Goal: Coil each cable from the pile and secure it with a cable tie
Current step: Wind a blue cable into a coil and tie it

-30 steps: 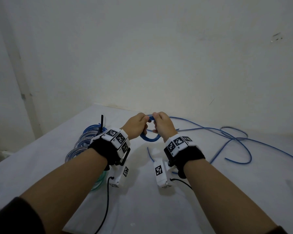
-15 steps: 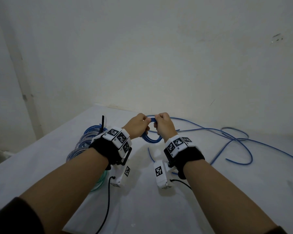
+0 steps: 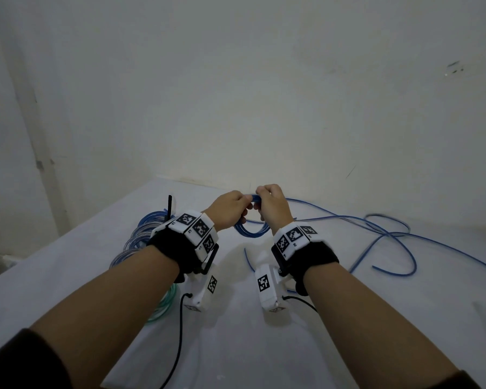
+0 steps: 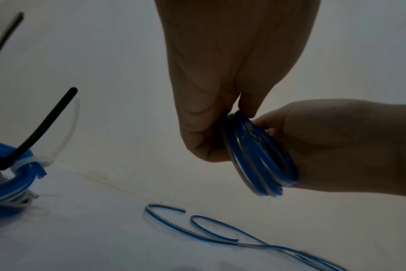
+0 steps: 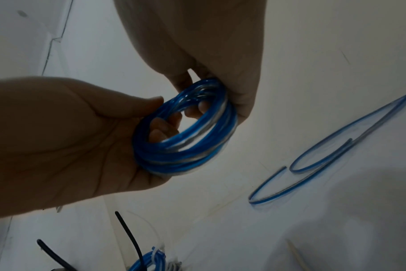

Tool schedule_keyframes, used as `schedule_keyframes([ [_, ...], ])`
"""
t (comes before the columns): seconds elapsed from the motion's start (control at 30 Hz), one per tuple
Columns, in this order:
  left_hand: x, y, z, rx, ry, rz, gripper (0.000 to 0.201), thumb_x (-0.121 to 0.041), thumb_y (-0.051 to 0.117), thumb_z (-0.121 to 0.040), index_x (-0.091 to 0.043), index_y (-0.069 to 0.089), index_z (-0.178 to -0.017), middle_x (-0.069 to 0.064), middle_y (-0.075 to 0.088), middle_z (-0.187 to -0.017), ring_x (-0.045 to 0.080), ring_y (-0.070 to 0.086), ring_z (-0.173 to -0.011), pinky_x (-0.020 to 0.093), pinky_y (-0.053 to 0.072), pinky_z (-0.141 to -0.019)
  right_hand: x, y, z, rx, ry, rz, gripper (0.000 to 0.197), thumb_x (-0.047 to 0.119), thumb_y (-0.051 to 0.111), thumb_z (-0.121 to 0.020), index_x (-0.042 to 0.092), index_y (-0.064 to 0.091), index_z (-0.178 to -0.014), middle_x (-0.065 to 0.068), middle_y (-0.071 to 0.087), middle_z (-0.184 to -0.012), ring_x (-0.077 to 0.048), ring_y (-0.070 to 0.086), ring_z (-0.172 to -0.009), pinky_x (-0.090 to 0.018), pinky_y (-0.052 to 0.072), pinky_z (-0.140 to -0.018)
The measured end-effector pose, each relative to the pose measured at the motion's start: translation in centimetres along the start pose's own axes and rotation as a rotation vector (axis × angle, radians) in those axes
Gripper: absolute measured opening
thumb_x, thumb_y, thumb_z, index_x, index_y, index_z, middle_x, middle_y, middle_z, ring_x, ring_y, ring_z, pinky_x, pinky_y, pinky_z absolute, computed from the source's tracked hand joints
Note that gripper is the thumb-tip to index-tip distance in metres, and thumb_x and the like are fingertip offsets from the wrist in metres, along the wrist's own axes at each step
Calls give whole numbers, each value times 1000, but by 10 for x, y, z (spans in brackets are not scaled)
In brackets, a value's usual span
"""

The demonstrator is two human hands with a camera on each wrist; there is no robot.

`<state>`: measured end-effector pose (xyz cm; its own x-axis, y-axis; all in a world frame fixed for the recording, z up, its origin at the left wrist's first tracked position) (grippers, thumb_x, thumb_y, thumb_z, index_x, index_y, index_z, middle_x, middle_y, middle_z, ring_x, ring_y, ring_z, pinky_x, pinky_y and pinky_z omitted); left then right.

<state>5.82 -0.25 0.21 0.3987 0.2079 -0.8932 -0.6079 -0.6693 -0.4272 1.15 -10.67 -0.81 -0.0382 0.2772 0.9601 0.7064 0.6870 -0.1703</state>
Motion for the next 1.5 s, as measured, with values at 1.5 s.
schedule_keyframes([
  [1.5, -4, -13, 8, -15, -23, -38, 34, -34, 30, -100, -5, 48, -100, 2, 49, -74, 15, 48, -62, 27, 39, -61, 2, 10, 3, 7, 143, -29, 17, 17, 38, -96, 4, 49, -91, -7, 49, -67, -18, 43, -56, -26, 37, -47],
])
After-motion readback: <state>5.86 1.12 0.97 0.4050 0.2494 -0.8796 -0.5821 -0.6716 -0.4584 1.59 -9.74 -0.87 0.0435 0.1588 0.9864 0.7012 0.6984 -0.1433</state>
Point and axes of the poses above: each hand's wrist, its own z-axis away from the middle knuckle, its own y-axis out of the palm, x = y × z, the point moved 6 cm from there along -z, towards the middle knuckle
